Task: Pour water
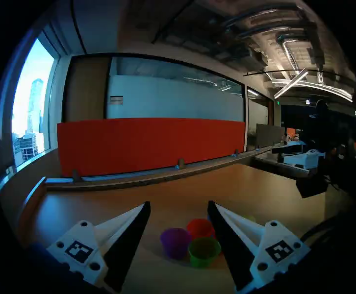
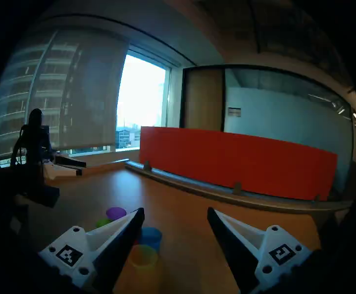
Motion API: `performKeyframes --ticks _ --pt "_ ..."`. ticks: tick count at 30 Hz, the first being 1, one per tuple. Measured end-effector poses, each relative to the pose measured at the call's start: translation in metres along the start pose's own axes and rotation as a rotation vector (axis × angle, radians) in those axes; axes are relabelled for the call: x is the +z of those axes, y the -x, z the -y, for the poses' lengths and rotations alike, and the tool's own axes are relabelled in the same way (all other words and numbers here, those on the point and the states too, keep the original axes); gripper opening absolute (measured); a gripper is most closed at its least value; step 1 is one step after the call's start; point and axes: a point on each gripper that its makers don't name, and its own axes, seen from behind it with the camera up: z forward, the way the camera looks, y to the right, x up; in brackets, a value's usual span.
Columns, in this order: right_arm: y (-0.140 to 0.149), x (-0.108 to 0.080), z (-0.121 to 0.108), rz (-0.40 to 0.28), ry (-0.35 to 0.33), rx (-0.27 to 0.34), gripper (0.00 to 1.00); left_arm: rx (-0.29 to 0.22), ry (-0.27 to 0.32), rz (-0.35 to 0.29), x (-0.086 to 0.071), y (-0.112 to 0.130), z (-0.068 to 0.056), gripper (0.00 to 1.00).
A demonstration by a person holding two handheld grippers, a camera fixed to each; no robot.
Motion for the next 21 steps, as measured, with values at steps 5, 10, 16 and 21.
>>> performKeyframes --ticks 5,10,16,21 --pt "0.010 0.003 -0.002 0.035 -0.012 -0.016 0.99 0.001 0.032 0.034 0.002 0.013 -0.005 0.86" --pt "0.018 0.007 -0.003 0.066 -0.034 -0.027 0.99 0.017 0.059 0.057 0.004 0.025 -0.009 0.86" --pt "0.027 0.012 -0.003 0.095 -0.063 -0.038 0.99 0.047 0.091 0.087 0.009 0.038 -0.014 0.86" --pt "0.033 0.016 -0.002 0.117 -0.089 -0.051 0.99 0.075 0.127 0.117 0.014 0.051 -0.022 0.86"
